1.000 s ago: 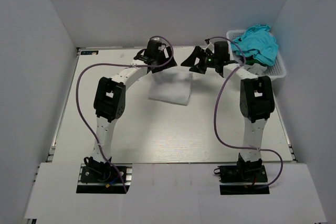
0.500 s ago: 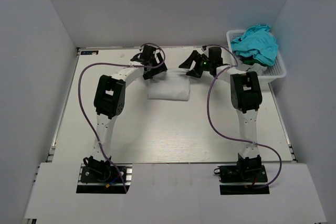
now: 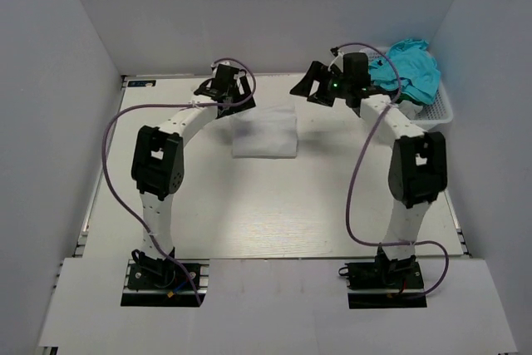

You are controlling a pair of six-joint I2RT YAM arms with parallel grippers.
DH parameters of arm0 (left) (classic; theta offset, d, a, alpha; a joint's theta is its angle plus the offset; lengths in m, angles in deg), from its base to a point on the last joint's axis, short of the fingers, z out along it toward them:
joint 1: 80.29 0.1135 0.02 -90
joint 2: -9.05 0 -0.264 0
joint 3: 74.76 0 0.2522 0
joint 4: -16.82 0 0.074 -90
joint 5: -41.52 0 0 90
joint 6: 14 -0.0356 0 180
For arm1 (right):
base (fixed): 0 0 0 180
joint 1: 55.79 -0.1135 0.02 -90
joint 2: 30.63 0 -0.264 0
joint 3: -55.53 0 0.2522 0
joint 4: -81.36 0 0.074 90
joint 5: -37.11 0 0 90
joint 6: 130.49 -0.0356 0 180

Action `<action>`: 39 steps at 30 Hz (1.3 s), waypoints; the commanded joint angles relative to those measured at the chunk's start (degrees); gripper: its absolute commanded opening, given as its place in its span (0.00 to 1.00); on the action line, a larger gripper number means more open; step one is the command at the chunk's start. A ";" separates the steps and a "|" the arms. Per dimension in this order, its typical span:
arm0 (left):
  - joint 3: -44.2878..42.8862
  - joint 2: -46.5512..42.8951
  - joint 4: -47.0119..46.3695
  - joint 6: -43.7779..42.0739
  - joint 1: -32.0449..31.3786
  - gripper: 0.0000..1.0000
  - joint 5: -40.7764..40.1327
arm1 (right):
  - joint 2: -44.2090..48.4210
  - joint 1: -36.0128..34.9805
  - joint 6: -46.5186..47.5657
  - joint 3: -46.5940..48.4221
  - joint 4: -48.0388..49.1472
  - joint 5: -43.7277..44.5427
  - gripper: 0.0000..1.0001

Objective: Fold and stack the t-shirts
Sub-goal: Fold the long partially folded tshirt into a neat square, then put the neatly folded tshirt into the corner of the board with the left arm

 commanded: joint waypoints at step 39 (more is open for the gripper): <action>-12.22 11.75 3.87 -35.03 15.59 0.00 -24.29 | 35.17 0.18 11.20 -27.19 -26.25 27.55 0.90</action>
